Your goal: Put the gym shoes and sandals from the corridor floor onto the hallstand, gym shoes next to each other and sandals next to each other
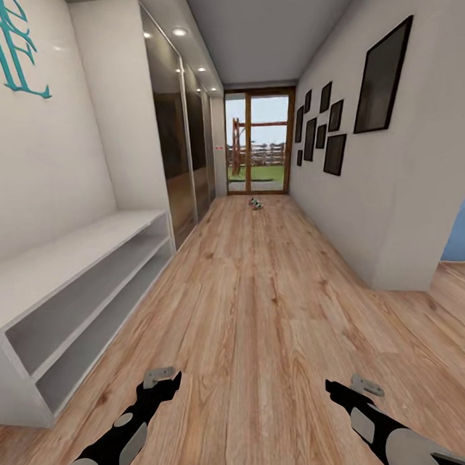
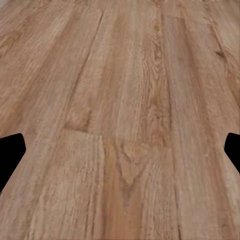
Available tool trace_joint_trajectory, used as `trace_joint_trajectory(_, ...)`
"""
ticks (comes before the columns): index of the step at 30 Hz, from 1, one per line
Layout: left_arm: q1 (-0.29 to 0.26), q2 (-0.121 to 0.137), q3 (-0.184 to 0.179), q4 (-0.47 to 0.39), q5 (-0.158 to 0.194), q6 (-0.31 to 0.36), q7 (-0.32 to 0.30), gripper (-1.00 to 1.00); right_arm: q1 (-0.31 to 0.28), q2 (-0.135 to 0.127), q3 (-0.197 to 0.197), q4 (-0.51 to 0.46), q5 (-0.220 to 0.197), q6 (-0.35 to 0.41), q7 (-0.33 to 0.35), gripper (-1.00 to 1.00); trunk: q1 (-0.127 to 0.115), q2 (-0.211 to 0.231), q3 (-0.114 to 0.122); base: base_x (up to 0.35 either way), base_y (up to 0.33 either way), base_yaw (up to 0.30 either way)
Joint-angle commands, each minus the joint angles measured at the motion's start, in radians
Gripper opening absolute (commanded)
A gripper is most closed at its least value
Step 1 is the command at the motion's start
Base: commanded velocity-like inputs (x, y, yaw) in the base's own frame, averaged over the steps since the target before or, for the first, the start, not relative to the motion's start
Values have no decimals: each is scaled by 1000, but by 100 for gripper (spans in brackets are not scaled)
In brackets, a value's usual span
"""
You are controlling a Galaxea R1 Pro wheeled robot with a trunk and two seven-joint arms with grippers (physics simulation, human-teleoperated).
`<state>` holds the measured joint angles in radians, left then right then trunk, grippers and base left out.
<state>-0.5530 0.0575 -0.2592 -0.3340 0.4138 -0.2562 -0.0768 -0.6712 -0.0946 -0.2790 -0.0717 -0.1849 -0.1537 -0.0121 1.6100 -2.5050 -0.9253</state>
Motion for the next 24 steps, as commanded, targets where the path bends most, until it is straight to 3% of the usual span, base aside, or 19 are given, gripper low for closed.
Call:
trace_joint_trajectory(1, -1, 1, -6, 1, 11, -4, -3, 100, -1, 0, 2, 1, -10, -4, 0, 100, 0, 0, -1, 347, 0, 0)
trace_joint_trajectory(24, -1, 1, -6, 1, 10, -4, -3, 100, -1, 0, 3, 1, -9, -3, 2, 100, 0, 0, -1, 347, 0, 0)
